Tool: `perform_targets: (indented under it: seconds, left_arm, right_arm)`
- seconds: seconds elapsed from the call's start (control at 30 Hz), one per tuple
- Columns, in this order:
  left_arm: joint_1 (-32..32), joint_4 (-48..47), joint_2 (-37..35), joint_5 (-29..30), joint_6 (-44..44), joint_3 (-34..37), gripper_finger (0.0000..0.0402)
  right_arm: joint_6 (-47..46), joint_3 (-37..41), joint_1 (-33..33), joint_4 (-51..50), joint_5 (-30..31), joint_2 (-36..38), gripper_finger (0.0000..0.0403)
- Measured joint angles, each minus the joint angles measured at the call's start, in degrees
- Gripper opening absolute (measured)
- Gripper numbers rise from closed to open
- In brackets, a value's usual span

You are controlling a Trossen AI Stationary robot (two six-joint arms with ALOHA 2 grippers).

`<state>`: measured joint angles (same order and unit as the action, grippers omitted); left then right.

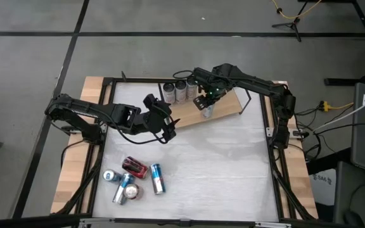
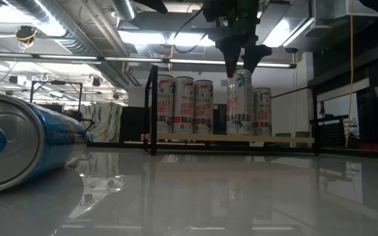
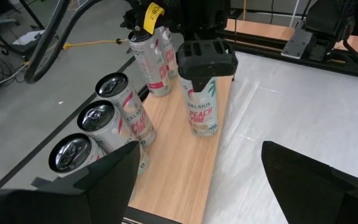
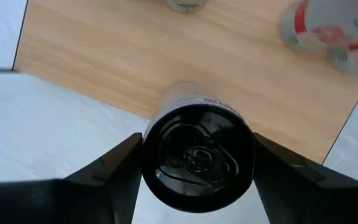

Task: Place canned beverage on shelf
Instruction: Put the white pink soda can on the shelf aligned with the other white pink soda cans

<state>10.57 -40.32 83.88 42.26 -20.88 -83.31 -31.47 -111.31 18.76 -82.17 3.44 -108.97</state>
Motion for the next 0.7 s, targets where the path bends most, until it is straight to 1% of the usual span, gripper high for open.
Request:
perform_targets:
  seconds: [0.17,0.4,0.53,0.6,0.7]
  left_arm:
    - [0.00,0.00,0.00,0.00,0.00,0.00,0.0329]
    - [0.00,0.00,0.00,0.00,0.02,-0.01,0.0329]
    - [0.00,0.00,0.00,0.02,0.02,-0.02,0.0329]
    - [0.00,0.00,0.00,0.00,0.04,-0.01,0.0329]
    - [0.00,0.00,0.00,0.00,0.04,0.00,0.0329]
  right_arm:
    - [10.52,0.00,0.09,1.31,-0.08,0.00,0.0252]
    - [32.37,-0.02,1.13,1.62,-0.84,0.02,0.0252]
    - [44.70,-0.02,1.64,1.65,-0.05,0.04,0.0253]
    - [48.85,-0.02,2.07,1.94,0.04,0.04,0.0253]
    - [52.63,-0.02,3.11,2.95,-0.02,0.04,0.0253]
